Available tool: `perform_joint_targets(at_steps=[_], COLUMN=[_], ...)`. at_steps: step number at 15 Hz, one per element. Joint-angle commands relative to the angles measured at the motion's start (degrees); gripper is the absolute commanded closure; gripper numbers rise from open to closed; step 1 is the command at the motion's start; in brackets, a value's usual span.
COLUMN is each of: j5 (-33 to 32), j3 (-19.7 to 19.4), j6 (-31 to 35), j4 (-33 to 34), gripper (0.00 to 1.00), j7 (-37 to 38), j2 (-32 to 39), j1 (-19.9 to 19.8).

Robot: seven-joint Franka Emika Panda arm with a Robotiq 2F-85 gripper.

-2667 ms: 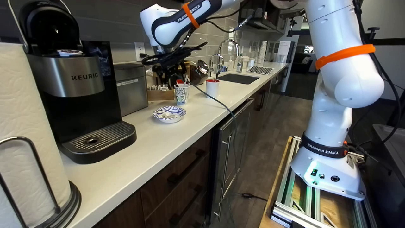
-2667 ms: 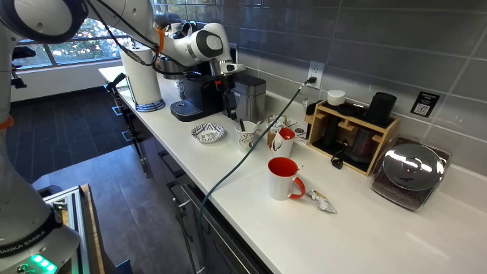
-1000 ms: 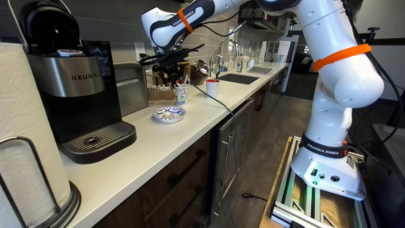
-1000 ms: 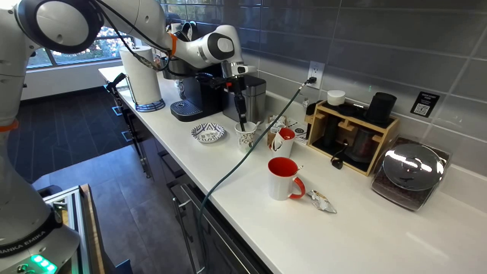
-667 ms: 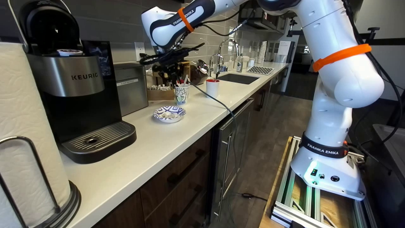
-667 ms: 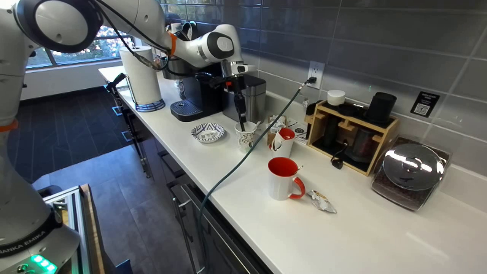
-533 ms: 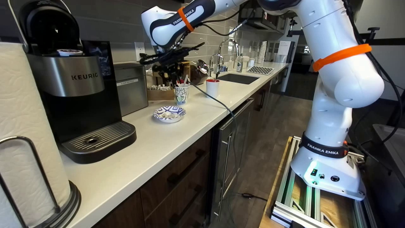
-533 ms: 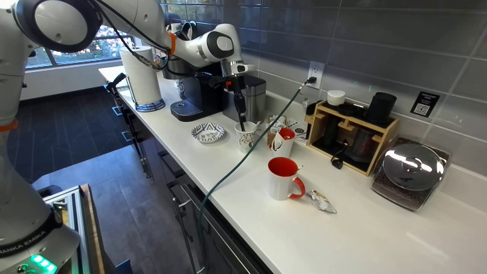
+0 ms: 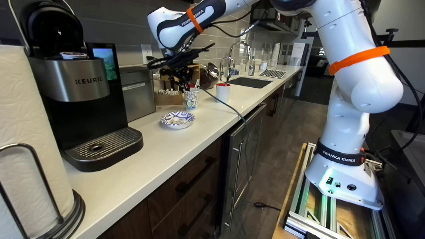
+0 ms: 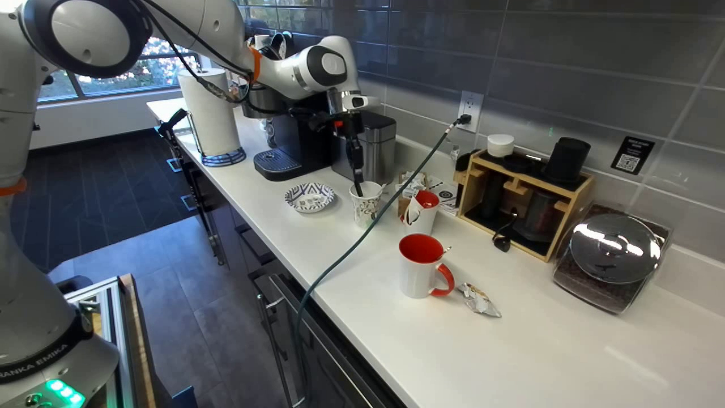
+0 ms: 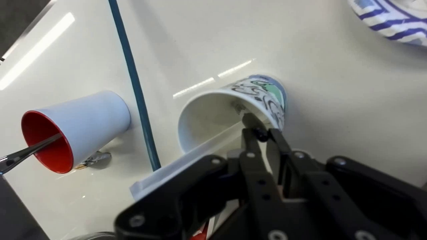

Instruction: Move the pen to the cup on the right

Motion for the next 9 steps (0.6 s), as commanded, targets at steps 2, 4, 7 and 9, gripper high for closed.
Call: perform_joint_targets(at_steps=[2,4,7,9], j5=[-0.21,-0.41,-0.3,0.12], j3=[-0.02,-0.06,0.04,0.43], j6=[-2.76,-3.06,-3.44,-4.23], j4=[0.47,0.69,0.83,0.78], gripper=[0.97,0.97,0.97,0.97], j7=[-0.49,-0.33,-0.97,-2.81], j2=[-0.26,-0.65,-2.83,-4.85], j1=[0.36,0.45,0.25,-0.09])
